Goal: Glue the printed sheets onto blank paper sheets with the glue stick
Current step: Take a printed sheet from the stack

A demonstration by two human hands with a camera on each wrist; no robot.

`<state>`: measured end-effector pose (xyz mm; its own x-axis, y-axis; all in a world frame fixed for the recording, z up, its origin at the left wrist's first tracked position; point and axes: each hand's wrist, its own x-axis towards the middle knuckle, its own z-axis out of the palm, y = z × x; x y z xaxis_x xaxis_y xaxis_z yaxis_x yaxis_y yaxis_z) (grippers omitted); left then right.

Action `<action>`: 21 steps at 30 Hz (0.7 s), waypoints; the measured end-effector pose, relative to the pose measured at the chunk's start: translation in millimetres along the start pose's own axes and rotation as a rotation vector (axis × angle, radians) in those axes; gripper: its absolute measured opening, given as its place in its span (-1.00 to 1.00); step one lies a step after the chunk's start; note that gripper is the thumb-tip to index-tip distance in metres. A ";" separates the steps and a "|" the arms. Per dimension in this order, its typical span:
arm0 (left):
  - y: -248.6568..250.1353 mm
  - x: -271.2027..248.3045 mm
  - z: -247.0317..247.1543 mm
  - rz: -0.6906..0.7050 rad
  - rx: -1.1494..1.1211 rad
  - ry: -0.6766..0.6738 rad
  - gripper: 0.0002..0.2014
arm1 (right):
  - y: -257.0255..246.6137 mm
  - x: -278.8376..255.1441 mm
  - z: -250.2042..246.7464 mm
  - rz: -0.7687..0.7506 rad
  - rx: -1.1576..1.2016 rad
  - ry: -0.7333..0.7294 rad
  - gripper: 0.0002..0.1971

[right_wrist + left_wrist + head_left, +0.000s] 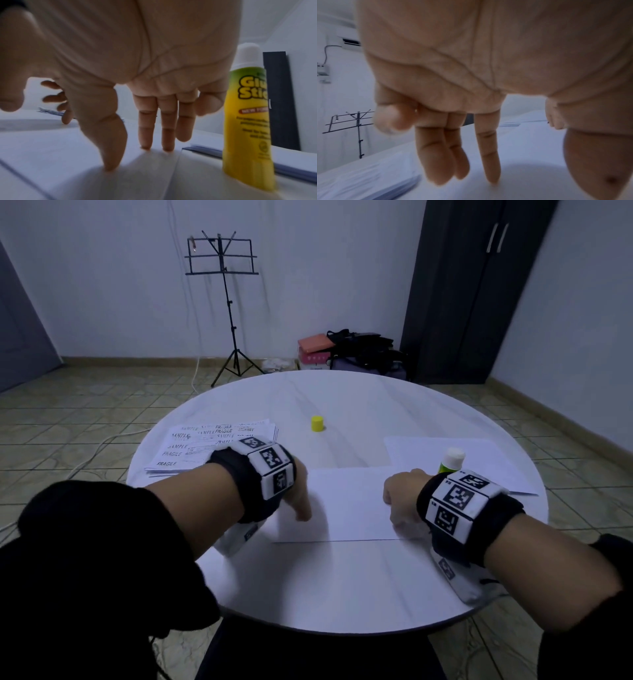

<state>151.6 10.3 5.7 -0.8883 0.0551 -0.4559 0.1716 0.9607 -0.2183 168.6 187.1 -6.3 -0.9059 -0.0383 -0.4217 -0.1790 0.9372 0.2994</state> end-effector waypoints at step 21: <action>-28.1 1.1 23.7 0.153 -0.030 -0.011 0.00 | 15.3 7.8 0.6 -0.136 0.079 0.044 -0.56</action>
<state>155.9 -23.1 -9.1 -0.8483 0.1986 -0.4909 0.2915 0.9490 -0.1198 159.0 201.3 -5.5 -0.8915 -0.1806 -0.4155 -0.2724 0.9465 0.1730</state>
